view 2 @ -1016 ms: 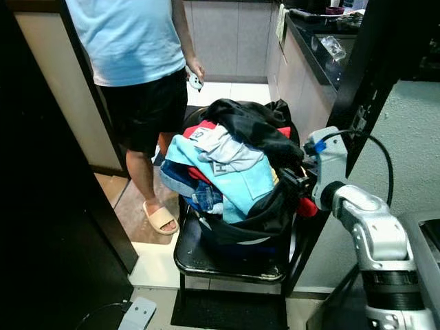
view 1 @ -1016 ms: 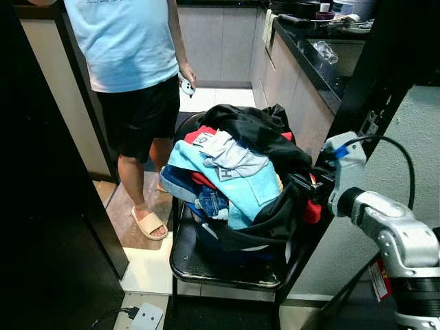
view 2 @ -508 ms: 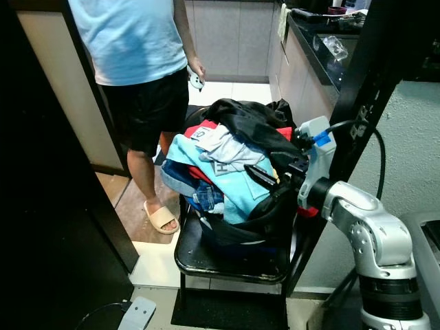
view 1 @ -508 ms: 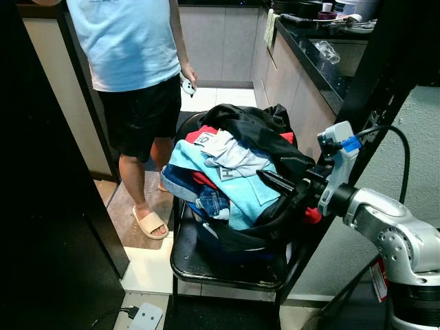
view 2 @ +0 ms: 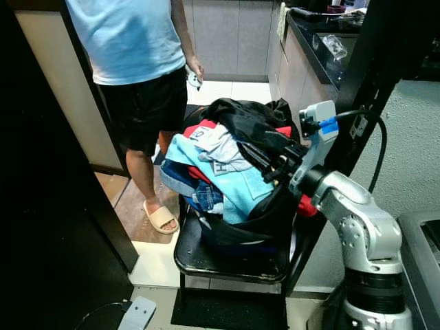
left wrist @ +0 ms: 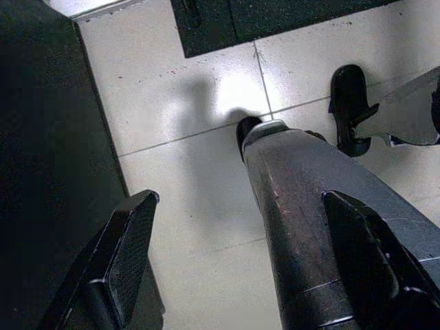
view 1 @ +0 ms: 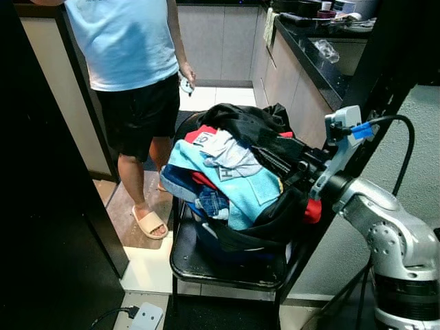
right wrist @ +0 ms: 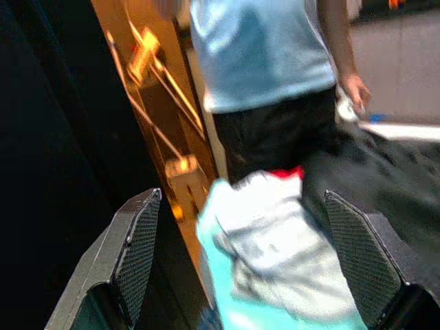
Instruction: Clothes washing
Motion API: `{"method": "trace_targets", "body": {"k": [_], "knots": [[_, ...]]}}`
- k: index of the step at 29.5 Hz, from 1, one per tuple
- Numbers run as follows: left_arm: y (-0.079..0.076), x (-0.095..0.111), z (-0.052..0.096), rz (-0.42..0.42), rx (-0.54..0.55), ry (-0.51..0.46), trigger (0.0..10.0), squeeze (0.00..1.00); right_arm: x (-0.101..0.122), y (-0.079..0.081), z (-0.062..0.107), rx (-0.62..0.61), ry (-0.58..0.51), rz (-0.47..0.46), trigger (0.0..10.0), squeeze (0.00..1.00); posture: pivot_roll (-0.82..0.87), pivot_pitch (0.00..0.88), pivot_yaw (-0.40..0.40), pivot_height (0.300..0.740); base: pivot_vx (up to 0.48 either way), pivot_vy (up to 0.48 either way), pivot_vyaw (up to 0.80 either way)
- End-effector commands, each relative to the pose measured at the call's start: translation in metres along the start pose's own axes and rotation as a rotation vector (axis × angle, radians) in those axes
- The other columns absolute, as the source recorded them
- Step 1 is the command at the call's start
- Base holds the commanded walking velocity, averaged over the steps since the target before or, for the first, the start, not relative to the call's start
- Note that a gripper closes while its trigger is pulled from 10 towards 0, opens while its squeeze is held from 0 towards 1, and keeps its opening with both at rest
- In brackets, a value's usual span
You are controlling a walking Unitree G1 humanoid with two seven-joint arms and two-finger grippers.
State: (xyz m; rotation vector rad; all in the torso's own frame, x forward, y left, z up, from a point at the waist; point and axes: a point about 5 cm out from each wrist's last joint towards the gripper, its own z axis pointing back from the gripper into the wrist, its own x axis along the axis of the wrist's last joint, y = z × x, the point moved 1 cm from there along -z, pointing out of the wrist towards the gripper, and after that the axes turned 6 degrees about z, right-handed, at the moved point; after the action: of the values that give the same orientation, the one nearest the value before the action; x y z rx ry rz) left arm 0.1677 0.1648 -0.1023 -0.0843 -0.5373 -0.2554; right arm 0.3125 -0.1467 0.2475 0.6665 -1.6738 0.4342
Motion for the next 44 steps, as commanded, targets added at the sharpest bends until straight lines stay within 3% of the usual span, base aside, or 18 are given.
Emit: {"method": "trace_targets", "body": {"k": [1,4,11,20,38,44], "knots": [[-0.001,-0.012,0.002,-0.003,-0.014,0.047,10.0,0.00,0.010,0.000,-0.003,-0.012,-0.088,-0.015,10.0,0.00,0.03,0.036,-0.022,0.740,0.000,0.000,0.00],[-0.001,-0.012,0.002,-0.004,-0.014,0.047,10.0,0.00,0.012,0.008,-0.007,0.008,-0.113,0.028,10.0,0.00,0.03,0.036,-0.023,0.740,0.000,0.000,0.21],[0.000,-0.014,0.002,-0.007,-0.012,0.051,10.0,0.00,0.010,0.007,-0.008,-0.013,-0.113,0.031,10.0,0.00,0.03,0.032,-0.024,0.740,0.000,0.000,0.77],[0.001,-0.012,0.002,-0.016,-0.014,0.049,10.0,0.00,0.005,0.001,-0.010,-0.067,-0.078,0.062,10.0,0.00,0.03,0.024,-0.023,0.740,0.000,0.000,0.00],[0.000,-0.014,0.002,-0.013,-0.016,0.047,10.0,0.00,-0.005,0.001,-0.013,-0.078,-0.026,0.098,10.0,0.00,0.03,0.026,-0.026,0.740,0.301,0.000,0.00],[0.002,-0.015,0.003,-0.001,0.007,0.057,10.0,0.00,-0.007,0.002,-0.013,-0.076,-0.019,0.103,10.0,0.00,0.03,0.032,-0.025,0.740,0.000,0.000,0.00]]}}
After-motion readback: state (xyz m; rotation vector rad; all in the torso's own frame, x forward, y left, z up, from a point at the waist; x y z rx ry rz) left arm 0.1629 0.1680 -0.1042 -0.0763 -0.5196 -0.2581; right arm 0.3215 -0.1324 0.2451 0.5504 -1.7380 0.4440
